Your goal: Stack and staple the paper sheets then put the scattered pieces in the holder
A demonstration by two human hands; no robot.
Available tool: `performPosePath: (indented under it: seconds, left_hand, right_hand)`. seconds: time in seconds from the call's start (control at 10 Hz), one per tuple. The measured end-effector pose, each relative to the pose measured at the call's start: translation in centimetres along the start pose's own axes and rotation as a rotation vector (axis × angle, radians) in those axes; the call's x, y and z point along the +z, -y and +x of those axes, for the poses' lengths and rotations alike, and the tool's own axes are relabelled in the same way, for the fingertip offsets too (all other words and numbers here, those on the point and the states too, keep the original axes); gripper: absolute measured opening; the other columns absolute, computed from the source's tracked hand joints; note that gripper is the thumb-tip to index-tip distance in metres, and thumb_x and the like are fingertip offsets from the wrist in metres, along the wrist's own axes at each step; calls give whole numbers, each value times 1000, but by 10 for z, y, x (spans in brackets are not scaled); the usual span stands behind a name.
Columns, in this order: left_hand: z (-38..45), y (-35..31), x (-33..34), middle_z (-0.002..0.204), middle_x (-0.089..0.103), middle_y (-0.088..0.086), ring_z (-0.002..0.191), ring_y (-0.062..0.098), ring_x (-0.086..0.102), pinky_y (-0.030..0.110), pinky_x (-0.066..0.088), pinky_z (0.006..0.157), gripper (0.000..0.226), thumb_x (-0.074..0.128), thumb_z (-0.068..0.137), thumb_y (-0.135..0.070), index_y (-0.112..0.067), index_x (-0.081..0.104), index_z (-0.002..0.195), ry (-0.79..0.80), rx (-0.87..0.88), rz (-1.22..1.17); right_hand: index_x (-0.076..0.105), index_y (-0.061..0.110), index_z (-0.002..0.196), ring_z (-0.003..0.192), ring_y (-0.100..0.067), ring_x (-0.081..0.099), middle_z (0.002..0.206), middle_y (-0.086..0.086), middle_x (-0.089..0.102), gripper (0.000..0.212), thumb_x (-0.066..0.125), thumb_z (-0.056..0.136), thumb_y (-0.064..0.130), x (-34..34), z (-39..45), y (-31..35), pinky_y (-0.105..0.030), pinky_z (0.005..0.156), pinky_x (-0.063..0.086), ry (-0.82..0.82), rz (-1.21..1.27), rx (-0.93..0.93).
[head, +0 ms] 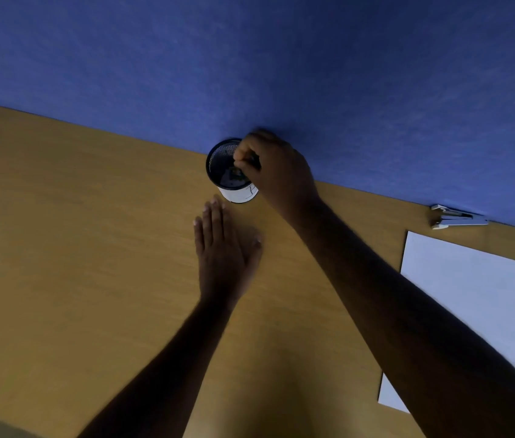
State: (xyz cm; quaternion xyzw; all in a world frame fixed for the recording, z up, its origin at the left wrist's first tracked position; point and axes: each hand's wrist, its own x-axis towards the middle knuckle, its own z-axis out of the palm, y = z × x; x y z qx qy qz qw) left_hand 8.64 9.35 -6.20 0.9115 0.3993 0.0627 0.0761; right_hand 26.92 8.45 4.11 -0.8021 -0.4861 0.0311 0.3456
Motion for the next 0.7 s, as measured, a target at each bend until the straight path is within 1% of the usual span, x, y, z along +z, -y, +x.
performPosePath:
  seconds: [0.2, 0.3, 0.4, 0.5, 0.6, 0.7]
  left_hand:
    - [2, 1, 1, 175, 23, 18, 165, 32, 16, 53, 13, 134, 90, 43, 101, -61, 2, 26, 164, -5, 2, 8]
    - [2, 1, -1, 175, 21, 17, 165, 31, 14, 52, 11, 135, 90, 40, 101, -62, 1, 24, 164, 15, 1, -1]
    - [2, 1, -2, 175, 23, 18, 165, 32, 16, 53, 13, 134, 89, 45, 101, -60, 2, 27, 163, -1, 7, -10]
    - [1, 0, -3, 175, 23, 19, 165, 32, 16, 53, 14, 134, 89, 46, 101, -59, 2, 27, 163, -7, 8, -20]
    - [2, -2, -5, 175, 21, 18, 165, 32, 15, 53, 14, 134, 91, 45, 100, -60, 1, 25, 164, -3, 13, -36]
    - [2, -2, -6, 175, 21, 18, 165, 32, 16, 53, 14, 134, 91, 44, 100, -61, 1, 25, 164, -8, 4, -51]
  right_hand:
    - [70, 20, 95, 86, -15, 72, 94, 9, 75, 6, 65, 95, 23, -1, 6, -2, -39, 69, 58, 17, 45, 32]
    - [71, 19, 100, 89, -12, 74, 96, 10, 77, 10, 61, 98, 23, -3, 6, -4, -38, 72, 60, 21, 106, 72]
    - [71, 18, 107, 94, -10, 74, 100, 9, 78, 18, 62, 98, 31, -4, 6, -8, -39, 75, 61, 15, 140, 89]
    - [72, 18, 105, 94, -4, 71, 100, 11, 77, 20, 73, 91, 31, -7, 3, -9, -26, 76, 58, 1, 178, 98]
    - [75, 12, 105, 93, 1, 67, 100, 7, 77, 18, 72, 94, 25, -9, 1, -9, -5, 73, 45, -58, 329, 138]
    - [71, 5, 115, 101, -3, 68, 109, -1, 76, 20, 60, 101, 14, -15, -7, -5, -4, 79, 46, -122, 424, 100]
